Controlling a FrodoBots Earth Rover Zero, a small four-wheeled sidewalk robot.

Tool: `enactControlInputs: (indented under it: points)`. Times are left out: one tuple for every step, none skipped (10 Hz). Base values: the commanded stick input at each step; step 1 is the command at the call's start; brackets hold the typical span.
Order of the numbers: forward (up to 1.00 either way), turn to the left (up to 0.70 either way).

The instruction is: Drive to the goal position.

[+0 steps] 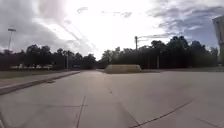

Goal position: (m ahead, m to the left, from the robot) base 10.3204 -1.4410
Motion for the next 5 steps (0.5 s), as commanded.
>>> enactControlInputs:
  points:
    - [0.70,0.00]
    - [0.70,0.00]
    - [0.70,0.00]
    - [0.70,0.00]
    - [0.70,0.20]
